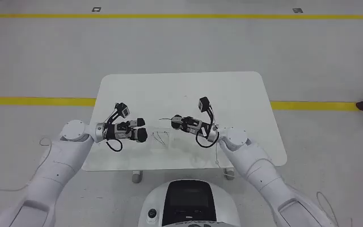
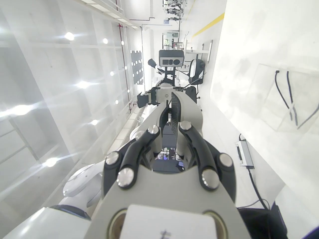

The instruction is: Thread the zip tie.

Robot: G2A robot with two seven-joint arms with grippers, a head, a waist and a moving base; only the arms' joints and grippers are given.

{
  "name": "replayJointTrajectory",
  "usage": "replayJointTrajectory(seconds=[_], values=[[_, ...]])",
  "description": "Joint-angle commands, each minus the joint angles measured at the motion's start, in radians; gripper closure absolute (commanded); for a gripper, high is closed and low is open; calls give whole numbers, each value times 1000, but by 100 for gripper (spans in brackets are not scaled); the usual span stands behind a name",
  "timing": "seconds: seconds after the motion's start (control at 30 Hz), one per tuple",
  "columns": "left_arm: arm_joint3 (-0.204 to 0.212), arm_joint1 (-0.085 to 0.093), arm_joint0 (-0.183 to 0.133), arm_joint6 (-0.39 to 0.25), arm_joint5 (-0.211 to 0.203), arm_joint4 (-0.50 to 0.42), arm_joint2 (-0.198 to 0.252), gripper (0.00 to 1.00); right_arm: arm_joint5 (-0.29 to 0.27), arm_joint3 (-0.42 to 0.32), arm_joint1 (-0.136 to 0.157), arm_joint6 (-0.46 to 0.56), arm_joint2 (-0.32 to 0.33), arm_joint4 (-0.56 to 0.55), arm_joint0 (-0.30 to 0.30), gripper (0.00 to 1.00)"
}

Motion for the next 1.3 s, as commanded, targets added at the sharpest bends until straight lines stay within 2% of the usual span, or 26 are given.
replayJointTrajectory(seconds=[0.0,0.1,0.23,0.37,0.6,0.7,0.8,0.87,0.97,1.17,1.27], values=[[-1,-4,9,1,0,-52,9,0,-23,-2,1,29,2,6,-2,100],[7,-10,10,1,0,-89,22,0,-23,-2,-2,92,-5,30,4,100],[-44,-14,18,1,0,-160,56,0,-23,16,-11,174,-21,70,20,100],[-65,-5,9,1,0,-133,54,0,-23,43,-22,267,-35,112,46,100],[-65,-5,9,1,0,-133,54,0,-23,43,-22,267,-35,112,46,100],[-80,-2,10,54,0,-71,53,0,-22,40,-22,263,-34,114,44,100],[-72,2,17,78,0,-27,44,0,-23,8,-20,299,-28,145,30,100],[-63,3,16,47,0,-38,35,0,-23,8,-20,374,-19,211,24,100],[-64,-2,12,1,0,-42,20,0,-23,28,-25,409,-26,232,30,100],[-108,-13,22,1,0,-2,23,0,-23,103,-48,470,-64,297,67,100],[-118,-15,26,1,0,17,18,0,-23,103,-48,470,-64,297,67,100]])
